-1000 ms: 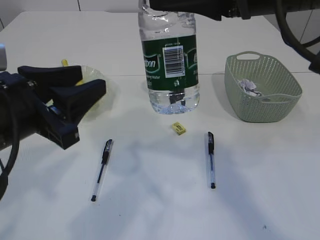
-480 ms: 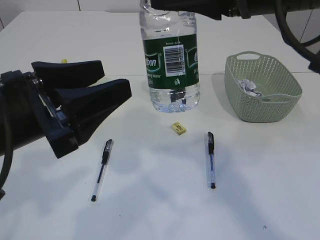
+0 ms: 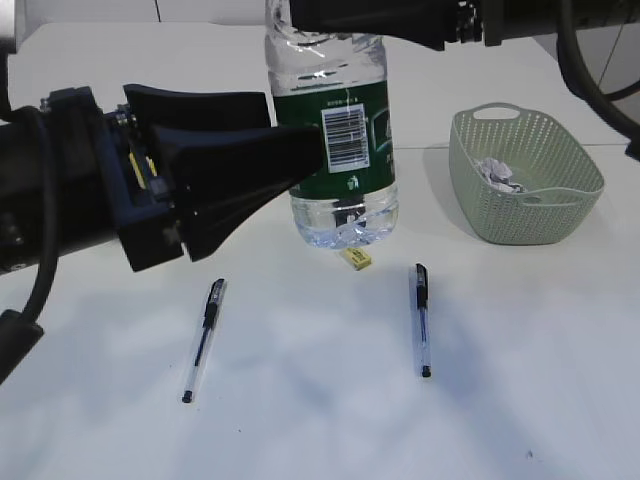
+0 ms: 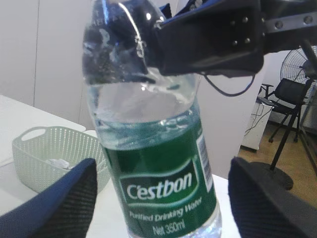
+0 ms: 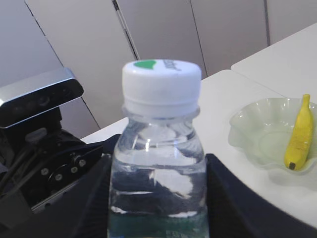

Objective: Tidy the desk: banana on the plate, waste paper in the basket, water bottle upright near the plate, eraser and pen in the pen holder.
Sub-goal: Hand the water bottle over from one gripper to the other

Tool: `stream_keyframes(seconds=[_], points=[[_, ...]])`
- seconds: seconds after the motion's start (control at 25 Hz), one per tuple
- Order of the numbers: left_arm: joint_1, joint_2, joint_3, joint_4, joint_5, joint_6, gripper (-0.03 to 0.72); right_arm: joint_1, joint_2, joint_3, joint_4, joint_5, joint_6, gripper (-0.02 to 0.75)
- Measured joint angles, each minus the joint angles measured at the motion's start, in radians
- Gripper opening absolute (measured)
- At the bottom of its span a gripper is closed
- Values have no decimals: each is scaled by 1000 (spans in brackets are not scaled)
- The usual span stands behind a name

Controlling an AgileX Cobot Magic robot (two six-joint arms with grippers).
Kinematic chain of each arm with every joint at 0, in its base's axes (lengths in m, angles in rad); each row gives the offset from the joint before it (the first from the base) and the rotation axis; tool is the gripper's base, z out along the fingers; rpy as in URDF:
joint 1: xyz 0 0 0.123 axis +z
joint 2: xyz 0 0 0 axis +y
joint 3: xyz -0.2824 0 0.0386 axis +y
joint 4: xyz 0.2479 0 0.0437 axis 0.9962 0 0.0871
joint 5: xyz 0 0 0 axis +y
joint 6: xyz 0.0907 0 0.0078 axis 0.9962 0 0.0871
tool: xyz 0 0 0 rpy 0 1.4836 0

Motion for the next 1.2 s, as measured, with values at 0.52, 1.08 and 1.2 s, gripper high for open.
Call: stream_keyframes(seconds=[0.52, 1.08, 1.2], points=[[0, 136, -147, 134, -56, -227, 576, 0, 0, 0, -8, 58, -2, 380], [0, 165, -161, 113, -110, -249, 495, 0, -2, 0, -6, 71, -17, 380], [0, 165, -161, 111, -110, -249, 477, 0, -2, 0, -6, 71, -17, 381]])
